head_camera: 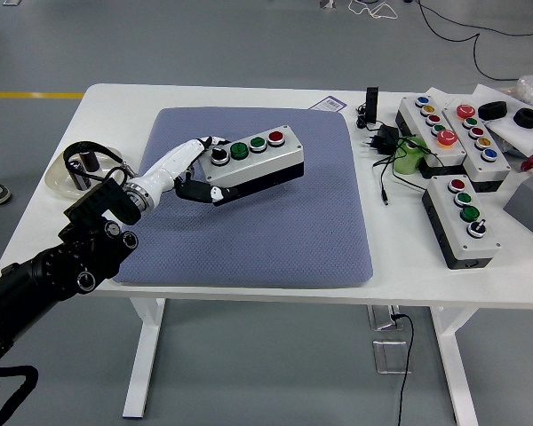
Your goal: Pick up the button,place it on the desk,press the button,press the button
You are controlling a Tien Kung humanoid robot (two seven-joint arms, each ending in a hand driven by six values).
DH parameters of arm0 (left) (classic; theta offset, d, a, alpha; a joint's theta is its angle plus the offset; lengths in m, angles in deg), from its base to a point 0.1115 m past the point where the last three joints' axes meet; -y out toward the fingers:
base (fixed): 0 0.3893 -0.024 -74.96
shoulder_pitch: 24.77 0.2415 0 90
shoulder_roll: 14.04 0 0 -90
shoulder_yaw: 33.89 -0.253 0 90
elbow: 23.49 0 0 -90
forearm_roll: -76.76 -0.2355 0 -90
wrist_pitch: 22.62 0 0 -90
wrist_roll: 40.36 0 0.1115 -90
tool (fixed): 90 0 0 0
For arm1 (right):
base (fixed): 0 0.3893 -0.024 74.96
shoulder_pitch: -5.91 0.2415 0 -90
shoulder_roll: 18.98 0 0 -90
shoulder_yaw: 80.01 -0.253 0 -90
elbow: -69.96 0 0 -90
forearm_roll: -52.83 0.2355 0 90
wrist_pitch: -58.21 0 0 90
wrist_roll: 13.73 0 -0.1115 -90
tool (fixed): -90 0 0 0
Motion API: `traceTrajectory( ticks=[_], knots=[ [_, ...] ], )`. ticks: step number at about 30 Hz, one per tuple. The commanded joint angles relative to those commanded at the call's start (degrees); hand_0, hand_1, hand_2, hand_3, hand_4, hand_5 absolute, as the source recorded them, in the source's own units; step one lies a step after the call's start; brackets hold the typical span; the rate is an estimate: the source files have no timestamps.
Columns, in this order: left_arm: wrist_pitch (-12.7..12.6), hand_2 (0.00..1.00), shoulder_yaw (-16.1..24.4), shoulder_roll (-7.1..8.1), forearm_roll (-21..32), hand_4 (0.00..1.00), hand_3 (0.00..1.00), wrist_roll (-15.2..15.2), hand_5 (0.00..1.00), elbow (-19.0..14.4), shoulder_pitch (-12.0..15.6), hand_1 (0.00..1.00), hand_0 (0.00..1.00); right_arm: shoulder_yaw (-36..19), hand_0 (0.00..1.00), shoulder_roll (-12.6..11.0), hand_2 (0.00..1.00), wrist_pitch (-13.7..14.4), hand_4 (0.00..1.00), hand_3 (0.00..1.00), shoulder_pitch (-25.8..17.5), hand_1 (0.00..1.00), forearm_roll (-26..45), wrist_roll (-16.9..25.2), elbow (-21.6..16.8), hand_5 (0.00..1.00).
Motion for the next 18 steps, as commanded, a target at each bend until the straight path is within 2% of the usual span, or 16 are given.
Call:
traceTrajectory(
  ticks=[4, 8, 18],
  knots=[
    [1.08, 0.133, -3.16, 0.90, -1.29, 0.433, 0.232, 2.28, 0.002, -0.38, -0.21, 0.116, 0.042, -0.28, 0.639, 0.07, 0.544, -0.01, 0.238, 0.633, 0.07, 0.527, -0.35, -0.17, 0.00, 0.244],
    [-0.47, 0.135, -6.35, 1.63, -5.39, 0.426, 0.233, 3.33, 0.002, -1.42, -0.44, 0.117, 0.045, 1.48, 0.640, 0.07, 0.544, 0.04, 0.237, 0.633, 0.05, 0.528, 1.48, 0.22, 0.00, 0.243],
    [-1.47, 0.135, -7.48, 2.00, -5.59, 0.425, 0.231, 4.29, 0.002, -1.81, -0.69, 0.117, 0.050, 1.17, 0.640, 0.12, 0.544, -0.05, 0.238, 0.633, 0.31, 0.527, 1.07, 0.18, 0.00, 0.244]
  ],
)
